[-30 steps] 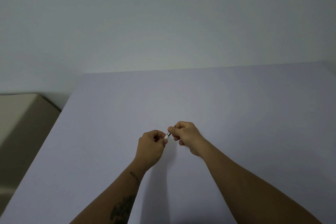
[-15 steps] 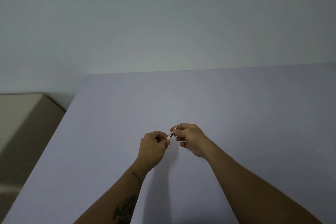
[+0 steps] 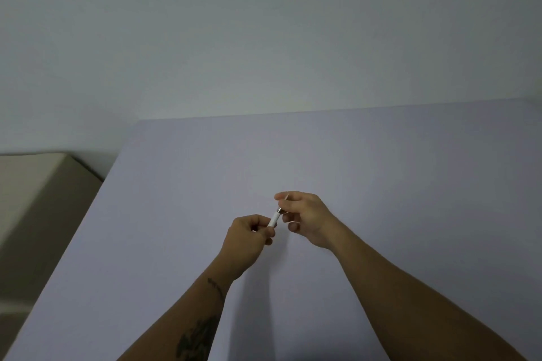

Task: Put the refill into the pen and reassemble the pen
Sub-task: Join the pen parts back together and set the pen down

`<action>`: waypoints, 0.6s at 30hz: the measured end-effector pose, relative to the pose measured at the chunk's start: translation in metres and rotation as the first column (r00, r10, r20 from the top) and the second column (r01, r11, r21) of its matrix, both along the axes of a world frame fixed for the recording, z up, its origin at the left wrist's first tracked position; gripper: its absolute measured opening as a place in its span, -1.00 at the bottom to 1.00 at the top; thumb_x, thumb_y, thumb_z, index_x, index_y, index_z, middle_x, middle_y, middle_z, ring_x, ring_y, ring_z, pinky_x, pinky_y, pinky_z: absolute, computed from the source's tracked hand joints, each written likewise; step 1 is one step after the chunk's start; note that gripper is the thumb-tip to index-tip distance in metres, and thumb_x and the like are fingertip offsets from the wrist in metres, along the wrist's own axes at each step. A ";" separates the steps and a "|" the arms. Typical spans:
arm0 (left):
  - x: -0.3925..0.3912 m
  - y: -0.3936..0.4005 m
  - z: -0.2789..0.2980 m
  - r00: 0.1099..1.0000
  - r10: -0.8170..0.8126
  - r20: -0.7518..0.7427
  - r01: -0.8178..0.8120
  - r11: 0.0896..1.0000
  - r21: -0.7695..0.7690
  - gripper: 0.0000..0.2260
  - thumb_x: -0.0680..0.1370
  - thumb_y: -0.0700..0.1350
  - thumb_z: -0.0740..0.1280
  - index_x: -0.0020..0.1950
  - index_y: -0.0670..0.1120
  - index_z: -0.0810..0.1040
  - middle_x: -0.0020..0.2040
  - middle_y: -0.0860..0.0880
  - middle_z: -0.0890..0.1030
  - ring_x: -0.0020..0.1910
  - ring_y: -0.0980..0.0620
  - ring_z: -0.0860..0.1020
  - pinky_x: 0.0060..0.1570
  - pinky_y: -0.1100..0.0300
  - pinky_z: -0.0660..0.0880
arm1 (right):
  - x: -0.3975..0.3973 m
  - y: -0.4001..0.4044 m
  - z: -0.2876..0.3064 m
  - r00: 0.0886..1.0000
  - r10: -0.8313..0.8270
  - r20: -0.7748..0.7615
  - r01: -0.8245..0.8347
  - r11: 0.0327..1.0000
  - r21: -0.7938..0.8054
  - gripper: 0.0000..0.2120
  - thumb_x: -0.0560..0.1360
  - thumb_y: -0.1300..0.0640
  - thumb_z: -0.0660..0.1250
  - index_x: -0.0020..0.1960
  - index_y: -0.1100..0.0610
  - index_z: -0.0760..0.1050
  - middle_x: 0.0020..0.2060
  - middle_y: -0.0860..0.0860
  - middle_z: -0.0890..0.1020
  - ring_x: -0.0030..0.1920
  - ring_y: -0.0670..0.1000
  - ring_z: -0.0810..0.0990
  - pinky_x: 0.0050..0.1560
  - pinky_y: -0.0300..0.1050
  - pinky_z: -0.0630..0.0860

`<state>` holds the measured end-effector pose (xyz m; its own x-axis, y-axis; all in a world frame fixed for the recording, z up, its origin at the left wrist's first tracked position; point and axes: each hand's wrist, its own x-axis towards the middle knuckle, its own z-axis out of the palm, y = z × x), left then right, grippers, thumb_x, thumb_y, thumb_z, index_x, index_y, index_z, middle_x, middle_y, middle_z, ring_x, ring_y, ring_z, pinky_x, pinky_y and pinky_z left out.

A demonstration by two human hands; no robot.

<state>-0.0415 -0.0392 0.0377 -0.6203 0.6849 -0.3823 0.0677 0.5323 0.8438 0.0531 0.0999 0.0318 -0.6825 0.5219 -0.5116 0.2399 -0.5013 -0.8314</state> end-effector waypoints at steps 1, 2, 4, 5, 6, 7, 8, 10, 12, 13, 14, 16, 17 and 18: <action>-0.001 0.001 0.001 1.000 0.000 0.011 0.000 1.000 0.005 -0.90 0.52 -0.24 0.36 -0.11 -0.10 0.68 -0.29 -0.07 0.63 -0.29 0.06 0.61 -0.21 0.14 0.54 | 0.002 0.001 -0.001 1.000 0.002 -0.023 -0.003 1.000 -0.028 -0.89 0.52 0.27 0.38 -0.01 0.21 0.68 -0.29 0.03 0.65 -0.34 -0.04 0.52 -0.39 -0.19 0.43; -0.002 0.002 0.001 1.000 -0.003 0.018 0.003 1.000 0.007 -0.91 0.50 -0.24 0.38 -0.13 -0.10 0.68 -0.32 -0.05 0.63 -0.30 0.06 0.63 -0.20 0.13 0.54 | 0.003 0.001 -0.002 1.000 -0.009 -0.027 0.008 1.000 -0.025 -0.89 0.53 0.28 0.37 -0.05 0.22 0.69 -0.29 0.03 0.65 -0.33 -0.04 0.52 -0.38 -0.19 0.42; -0.001 0.003 0.002 1.000 -0.013 0.015 0.013 1.000 0.000 -0.93 0.49 -0.23 0.40 -0.15 -0.10 0.67 -0.38 0.01 0.62 -0.29 0.04 0.64 -0.19 0.10 0.54 | 0.002 -0.001 -0.003 0.999 -0.042 -0.010 0.042 0.999 0.020 -0.86 0.50 0.28 0.41 -0.23 0.20 0.63 -0.30 0.06 0.62 -0.37 -0.05 0.47 -0.41 -0.20 0.39; -0.001 0.004 0.002 1.000 -0.017 0.007 0.017 1.000 -0.006 -0.93 0.48 -0.23 0.41 -0.16 -0.09 0.67 -0.40 0.02 0.62 -0.29 0.03 0.64 -0.19 0.09 0.55 | 0.001 -0.002 -0.004 0.998 -0.059 0.004 0.059 0.997 0.056 -0.79 0.48 0.27 0.43 -0.32 0.17 0.56 -0.31 0.08 0.60 -0.41 -0.05 0.44 -0.43 -0.20 0.36; 0.000 0.005 0.002 1.000 -0.021 -0.001 0.021 1.000 -0.011 -0.93 0.48 -0.22 0.41 -0.17 -0.09 0.67 -0.40 0.02 0.63 -0.29 0.02 0.63 -0.19 0.08 0.55 | 0.000 -0.004 -0.005 0.997 -0.068 0.023 0.066 0.993 0.100 -0.74 0.47 0.25 0.44 -0.36 0.15 0.48 -0.32 0.09 0.58 -0.44 -0.05 0.42 -0.45 -0.20 0.34; 0.001 0.005 0.002 1.000 -0.024 -0.008 0.024 1.000 -0.018 -0.93 0.48 -0.22 0.41 -0.18 -0.09 0.66 -0.39 0.00 0.64 -0.30 0.01 0.62 -0.19 0.09 0.55 | -0.002 -0.005 -0.005 0.997 -0.067 0.048 0.059 0.987 0.147 -0.70 0.47 0.22 0.44 -0.37 0.13 0.42 -0.35 0.08 0.55 -0.45 -0.05 0.40 -0.47 -0.20 0.33; 0.002 0.006 0.001 1.000 -0.027 -0.013 0.026 0.999 -0.024 -0.93 0.48 -0.22 0.42 -0.19 -0.08 0.66 -0.37 -0.02 0.65 -0.32 0.01 0.60 -0.20 0.09 0.55 | -0.002 -0.006 -0.006 0.996 -0.052 0.077 0.037 0.981 0.190 -0.70 0.47 0.19 0.44 -0.36 0.13 0.40 -0.37 0.06 0.52 -0.45 -0.05 0.39 -0.47 -0.20 0.34; 0.002 0.005 0.001 1.000 -0.021 -0.012 0.021 0.999 -0.028 -0.93 0.48 -0.22 0.42 -0.19 -0.09 0.66 -0.35 -0.06 0.65 -0.35 0.01 0.56 -0.24 0.12 0.55 | -0.001 -0.006 -0.005 0.994 -0.011 0.109 -0.015 0.972 0.235 -0.76 0.46 0.14 0.45 -0.29 0.16 0.44 -0.42 0.02 0.47 -0.45 -0.05 0.38 -0.47 -0.20 0.34; 0.002 0.005 0.000 1.000 -0.015 -0.010 0.015 0.999 -0.034 -0.95 0.47 -0.23 0.43 -0.18 -0.11 0.66 -0.35 -0.06 0.64 -0.37 0.02 0.54 -0.25 0.13 0.54 | 0.001 -0.004 -0.004 0.998 0.011 0.068 -0.023 0.983 0.180 -0.86 0.48 0.15 0.43 -0.19 0.21 0.58 -0.41 0.00 0.50 -0.43 -0.05 0.38 -0.47 -0.23 0.33; 0.001 0.005 0.000 1.000 -0.014 -0.007 0.014 0.999 -0.036 -0.95 0.47 -0.23 0.43 -0.17 -0.11 0.67 -0.35 -0.06 0.64 -0.37 0.02 0.54 -0.25 0.12 0.54 | 0.002 -0.002 -0.003 1.000 0.007 0.028 -0.010 0.993 0.118 -0.90 0.50 0.18 0.41 -0.13 0.22 0.64 -0.40 -0.01 0.54 -0.43 -0.06 0.40 -0.47 -0.23 0.32; 0.000 0.005 0.001 1.000 -0.013 -0.001 0.013 0.999 -0.035 -0.96 0.47 -0.23 0.43 -0.17 -0.11 0.67 -0.35 -0.06 0.63 -0.37 0.02 0.54 -0.23 0.11 0.55 | 0.003 0.000 -0.003 1.000 0.002 -0.009 -0.001 0.998 0.059 -0.90 0.51 0.22 0.39 -0.07 0.21 0.68 -0.39 -0.02 0.57 -0.42 -0.07 0.41 -0.47 -0.24 0.32; -0.002 0.006 0.001 1.000 -0.016 0.016 0.017 1.000 -0.026 -0.96 0.47 -0.23 0.43 -0.17 -0.11 0.66 -0.35 -0.07 0.63 -0.35 0.00 0.54 -0.21 0.08 0.55 | 0.003 0.003 -0.001 0.999 0.002 -0.034 -0.002 1.000 0.010 -0.86 0.53 0.29 0.35 -0.06 0.22 0.69 -0.36 0.00 0.61 -0.42 -0.08 0.43 -0.46 -0.23 0.31; -0.003 0.007 0.002 1.000 -0.021 0.021 0.021 1.000 -0.023 -0.95 0.47 -0.23 0.43 -0.17 -0.11 0.66 -0.35 -0.07 0.63 -0.35 0.00 0.55 -0.20 0.07 0.55 | 0.002 0.004 -0.001 1.000 -0.002 -0.022 0.002 1.000 0.016 -0.87 0.53 0.30 0.35 -0.09 0.22 0.68 -0.34 0.01 0.62 -0.42 -0.08 0.42 -0.46 -0.23 0.31; -0.004 0.008 0.003 0.999 -0.026 0.021 0.026 0.999 -0.021 -0.95 0.47 -0.23 0.43 -0.17 -0.11 0.66 -0.35 -0.07 0.63 -0.34 -0.01 0.55 -0.19 0.06 0.56 | 0.001 0.004 0.000 1.000 -0.012 0.000 0.012 0.999 0.036 -0.89 0.52 0.29 0.37 -0.15 0.22 0.66 -0.34 0.03 0.60 -0.43 -0.08 0.41 -0.46 -0.23 0.31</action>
